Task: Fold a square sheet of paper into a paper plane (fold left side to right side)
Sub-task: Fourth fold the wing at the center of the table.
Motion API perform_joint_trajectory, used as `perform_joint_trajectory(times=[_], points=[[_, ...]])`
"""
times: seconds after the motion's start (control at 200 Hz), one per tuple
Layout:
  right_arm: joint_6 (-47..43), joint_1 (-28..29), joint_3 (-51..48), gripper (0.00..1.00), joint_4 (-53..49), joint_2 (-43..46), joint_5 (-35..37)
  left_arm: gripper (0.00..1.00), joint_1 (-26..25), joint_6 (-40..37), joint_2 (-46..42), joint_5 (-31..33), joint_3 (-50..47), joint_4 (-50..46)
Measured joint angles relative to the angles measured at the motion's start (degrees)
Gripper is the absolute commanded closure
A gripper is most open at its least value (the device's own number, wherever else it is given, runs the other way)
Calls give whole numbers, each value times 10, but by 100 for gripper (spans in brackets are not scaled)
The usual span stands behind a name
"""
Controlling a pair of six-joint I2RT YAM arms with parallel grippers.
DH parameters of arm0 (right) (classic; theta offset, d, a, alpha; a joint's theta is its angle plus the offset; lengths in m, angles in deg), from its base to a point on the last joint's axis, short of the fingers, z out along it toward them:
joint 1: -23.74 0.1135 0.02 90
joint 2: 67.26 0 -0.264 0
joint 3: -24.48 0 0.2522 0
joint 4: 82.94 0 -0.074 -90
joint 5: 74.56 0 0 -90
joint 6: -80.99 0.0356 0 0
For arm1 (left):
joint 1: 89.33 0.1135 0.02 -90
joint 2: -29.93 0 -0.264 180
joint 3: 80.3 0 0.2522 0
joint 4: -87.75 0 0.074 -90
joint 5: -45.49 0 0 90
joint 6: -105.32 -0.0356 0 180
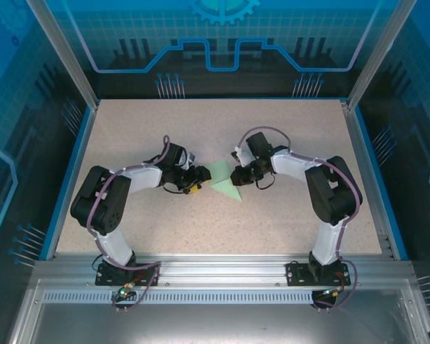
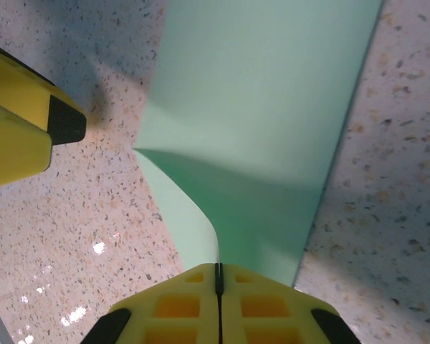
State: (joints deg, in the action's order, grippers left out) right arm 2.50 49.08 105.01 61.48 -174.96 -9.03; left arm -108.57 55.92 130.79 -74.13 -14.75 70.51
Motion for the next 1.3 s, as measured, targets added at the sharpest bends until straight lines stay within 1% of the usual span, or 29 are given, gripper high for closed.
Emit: perform_joint_trajectory(times=[0.145, 0.27, 0.315, 0.4, 0.495, 0.52, 0.565, 0.6, 0.625, 0.7, 0.77, 0.895, 1.0, 1.09, 1.211, 1.296], points=[[0, -9, 0, 94, 0, 0, 0, 36, -16, 0, 18, 0, 22, 0], [0, -10, 0, 94, 0, 0, 0, 39, -30, 1, 35, -1, 43, 0], [0, -10, -1, 94, 0, 0, 0, 43, -33, 0, 41, -1, 50, 0], [0, -10, -2, 93, 0, 0, 0, 55, -38, 8, 50, -2, 64, 0], [0, -10, -3, 91, 0, 0, 0, 65, -42, 13, 64, -2, 80, 0], [0, -10, -4, 88, 0, 0, 0, 68, -43, 12, 67, -2, 84, 0], [1, -10, -4, 81, 0, 0, 1, 70, -44, 15, 73, -2, 89, 0], [2, -10, -4, 77, 0, 0, 4, 71, -45, 16, 76, -2, 92, 0], [-1, -11, -5, 74, 0, 0, 6, 72, -46, 15, 78, -2, 94, 0], [3, -11, -14, 60, 2, 9, 25, 73, -47, 15, 78, -2, 96, -1], [2, -12, -33, 49, 4, 30, 49, 73, -48, 15, 78, -2, 99, -2], [-11, -10, -70, 39, 4, 97, 103, 73, -49, 15, 78, -2, 103, -3], [-26, 9, -88, 34, 9, 151, 143, 72, -49, 15, 78, -2, 107, -5], [-38, 50, -103, 33, 24, 175, 172, 72, -49, 15, 78, -2, 109, -7], [-47, 109, -120, 34, 42, 167, 201, 72, -49, 15, 78, -2, 114, -12], [-51, 127, -122, 35, 49, 149, 216, 72, -49, 15, 78, -2, 119, -14]])
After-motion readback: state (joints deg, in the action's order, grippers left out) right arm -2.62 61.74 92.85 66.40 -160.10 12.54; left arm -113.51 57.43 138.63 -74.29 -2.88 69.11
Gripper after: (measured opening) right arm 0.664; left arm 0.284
